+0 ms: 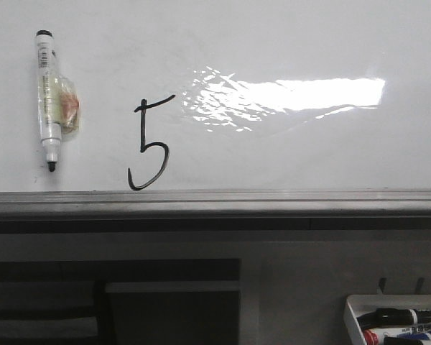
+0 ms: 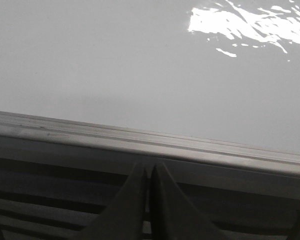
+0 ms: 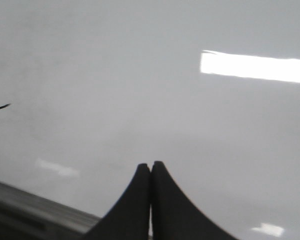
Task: Write number 5 on whiteboard
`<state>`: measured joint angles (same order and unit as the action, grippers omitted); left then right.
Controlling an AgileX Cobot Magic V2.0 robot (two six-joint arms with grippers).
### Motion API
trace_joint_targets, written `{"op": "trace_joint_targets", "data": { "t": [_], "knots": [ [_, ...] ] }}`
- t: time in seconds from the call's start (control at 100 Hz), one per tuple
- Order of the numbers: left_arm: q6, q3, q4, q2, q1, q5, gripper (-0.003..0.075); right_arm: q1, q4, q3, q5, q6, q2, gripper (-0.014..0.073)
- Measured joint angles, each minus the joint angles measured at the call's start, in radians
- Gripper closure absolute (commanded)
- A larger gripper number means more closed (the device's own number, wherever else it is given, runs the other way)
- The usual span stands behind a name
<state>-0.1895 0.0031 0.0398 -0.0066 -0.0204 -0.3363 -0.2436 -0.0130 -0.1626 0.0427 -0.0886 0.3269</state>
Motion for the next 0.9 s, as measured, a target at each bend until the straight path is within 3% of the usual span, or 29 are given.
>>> {"op": "trace_joint_targets", "data": {
  "t": [0.15,0.29,0.76,0.9],
  "knots": [
    [0.000,0.000,0.000,0.000,0.000,0.000,0.0741,0.146,0.000,0.078,0.017,0.003,-0.092,0.0644],
    [0.000,0.000,0.001,0.000,0.000,0.000,0.0741,0.219,0.000,0.141,-0.004,0.012,-0.187,0.0644],
    [0.000,0.000,0.002,0.000,0.000,0.000,0.0741,0.272,0.036,0.179,-0.352,0.037,-0.337,0.0644],
    [0.000,0.000,0.002,0.000,0.000,0.000,0.0741,0.272,0.038,0.177,-0.372,0.038,-0.337,0.0644]
  ]
}}
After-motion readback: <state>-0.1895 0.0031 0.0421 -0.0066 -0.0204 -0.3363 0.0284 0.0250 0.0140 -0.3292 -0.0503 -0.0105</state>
